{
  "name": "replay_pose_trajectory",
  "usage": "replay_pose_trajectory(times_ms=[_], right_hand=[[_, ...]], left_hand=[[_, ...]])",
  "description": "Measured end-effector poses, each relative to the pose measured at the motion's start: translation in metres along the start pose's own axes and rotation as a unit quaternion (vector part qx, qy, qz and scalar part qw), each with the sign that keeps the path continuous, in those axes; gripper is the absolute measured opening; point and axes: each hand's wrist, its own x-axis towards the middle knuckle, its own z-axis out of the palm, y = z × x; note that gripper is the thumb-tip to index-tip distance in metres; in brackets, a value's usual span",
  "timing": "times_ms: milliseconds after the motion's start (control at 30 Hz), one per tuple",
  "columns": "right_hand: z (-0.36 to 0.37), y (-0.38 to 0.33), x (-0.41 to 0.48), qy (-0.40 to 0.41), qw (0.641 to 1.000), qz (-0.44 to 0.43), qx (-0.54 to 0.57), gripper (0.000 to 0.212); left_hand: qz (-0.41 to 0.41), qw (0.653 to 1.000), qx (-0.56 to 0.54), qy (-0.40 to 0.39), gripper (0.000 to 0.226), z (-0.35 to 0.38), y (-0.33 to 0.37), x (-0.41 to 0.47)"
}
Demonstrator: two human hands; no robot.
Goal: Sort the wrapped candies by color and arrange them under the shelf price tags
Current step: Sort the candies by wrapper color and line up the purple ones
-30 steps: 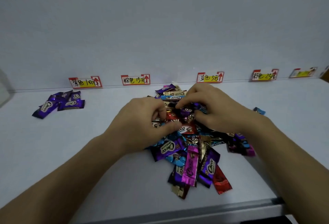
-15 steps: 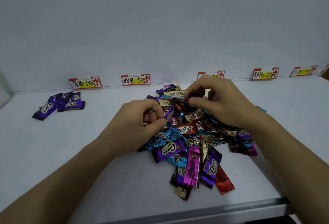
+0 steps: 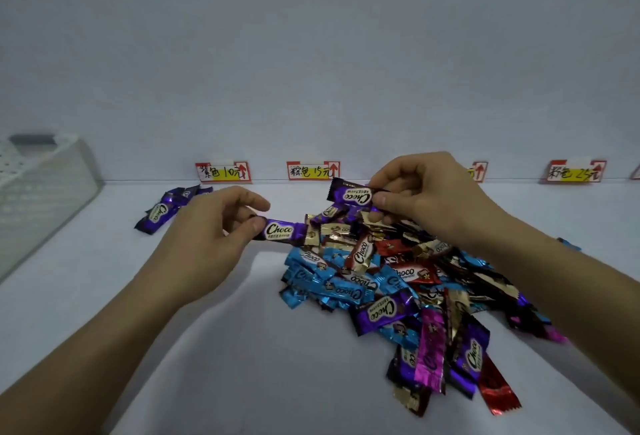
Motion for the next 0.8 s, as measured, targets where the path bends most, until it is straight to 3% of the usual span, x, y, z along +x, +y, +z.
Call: replay_pose_trajectory(times_ms=[133,367,633,800], right_hand=[[0.046,-0.022,0.036,-0.052,0.997,0.007,-0.057,0.001],[0.159,-0.042,0.094,-0.094,0.986,-0.005,-0.14,0.011],[0.218,-0.036,0.116,-0.085,0.983,0.034,-0.159,0.015],[0.194,-0.039,0.111,-0.064,0.978,-0.003,-0.198,0.03]], left_hand=[[-0.065,0.994,0.013,0.082,0.018,-0.045,-0.041,-0.006],[-0.216,0.955,0.009,0.202,0.009,-0.075,-0.1,-0.013],[-0.212,0.942,0.131,0.227,0.011,-0.072,-0.109,-0.01],[-0.162,0.947,0.161,0.226,0.008,-0.074,-0.103,-0.013]])
